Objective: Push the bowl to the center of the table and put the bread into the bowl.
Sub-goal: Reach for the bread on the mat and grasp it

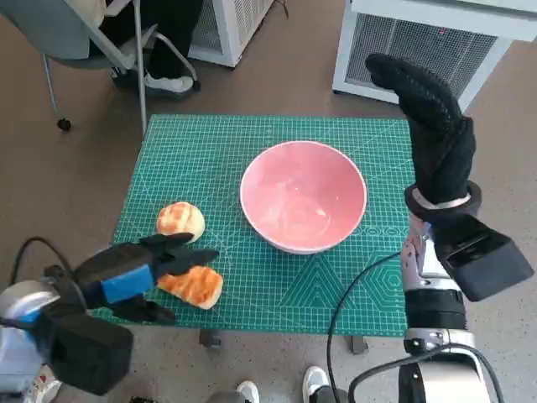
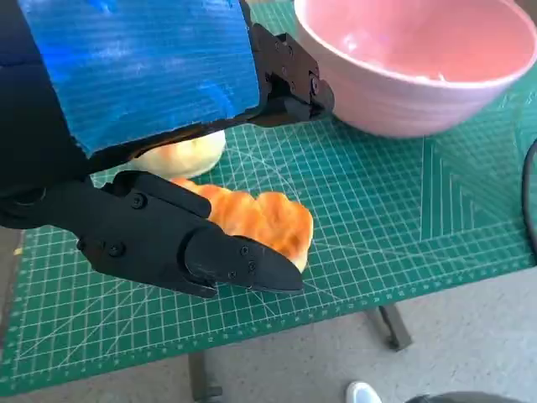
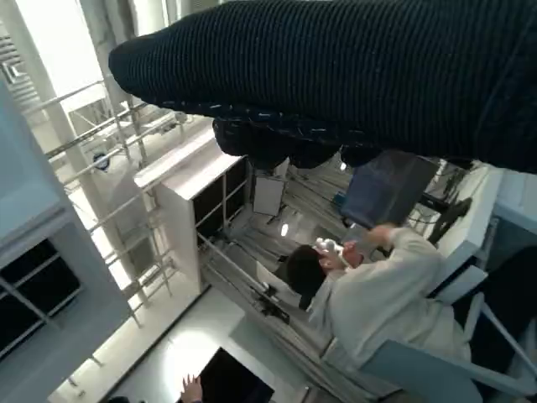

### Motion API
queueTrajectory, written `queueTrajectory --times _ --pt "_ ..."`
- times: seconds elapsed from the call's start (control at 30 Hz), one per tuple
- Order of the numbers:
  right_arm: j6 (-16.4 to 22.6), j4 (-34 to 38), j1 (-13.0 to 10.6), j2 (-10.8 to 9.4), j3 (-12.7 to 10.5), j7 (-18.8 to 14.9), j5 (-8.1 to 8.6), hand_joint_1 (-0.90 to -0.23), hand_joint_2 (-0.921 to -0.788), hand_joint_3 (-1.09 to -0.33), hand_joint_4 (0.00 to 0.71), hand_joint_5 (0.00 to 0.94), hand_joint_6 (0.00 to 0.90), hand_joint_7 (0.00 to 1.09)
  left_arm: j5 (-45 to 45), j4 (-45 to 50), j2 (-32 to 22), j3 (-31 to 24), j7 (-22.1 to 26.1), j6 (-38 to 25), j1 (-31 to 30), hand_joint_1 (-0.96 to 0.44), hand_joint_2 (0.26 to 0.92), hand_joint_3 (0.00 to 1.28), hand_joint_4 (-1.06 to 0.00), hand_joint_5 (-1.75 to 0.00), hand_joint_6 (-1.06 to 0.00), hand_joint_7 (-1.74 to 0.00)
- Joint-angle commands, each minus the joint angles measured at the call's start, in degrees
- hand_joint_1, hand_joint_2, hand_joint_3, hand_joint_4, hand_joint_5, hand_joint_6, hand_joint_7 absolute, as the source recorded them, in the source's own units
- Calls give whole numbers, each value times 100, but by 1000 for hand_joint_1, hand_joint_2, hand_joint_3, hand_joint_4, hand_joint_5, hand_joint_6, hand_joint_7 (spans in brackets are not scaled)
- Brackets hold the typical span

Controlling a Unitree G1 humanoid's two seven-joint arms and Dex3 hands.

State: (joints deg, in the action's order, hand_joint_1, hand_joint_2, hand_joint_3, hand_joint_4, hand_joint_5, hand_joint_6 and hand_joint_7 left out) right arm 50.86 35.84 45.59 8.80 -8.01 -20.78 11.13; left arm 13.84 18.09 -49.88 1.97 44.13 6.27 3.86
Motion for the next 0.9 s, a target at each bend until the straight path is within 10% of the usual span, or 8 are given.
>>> queueTrajectory --times 0.03,0.63,0.9 --pt "-126 -37 -167 -9 20 61 -29 -541 -921 -857 234 35 -1 557 289 -203 105 235 -135 45 165 -534 870 0 -223 0 -334 -14" --pt "-262 -280 -303 9 62 62 -26 -525 -921 -868 222 37 -1 552 1344 -1268 713 1100 -521 -327 634 -374 844 3 -327 -43 -410 -59" --pt "-252 -255 -305 30 62 37 -19 -526 -921 -867 216 38 -1 548 1519 -1265 831 1198 -495 -769 588 -180 868 4 -640 -84 -346 -731"
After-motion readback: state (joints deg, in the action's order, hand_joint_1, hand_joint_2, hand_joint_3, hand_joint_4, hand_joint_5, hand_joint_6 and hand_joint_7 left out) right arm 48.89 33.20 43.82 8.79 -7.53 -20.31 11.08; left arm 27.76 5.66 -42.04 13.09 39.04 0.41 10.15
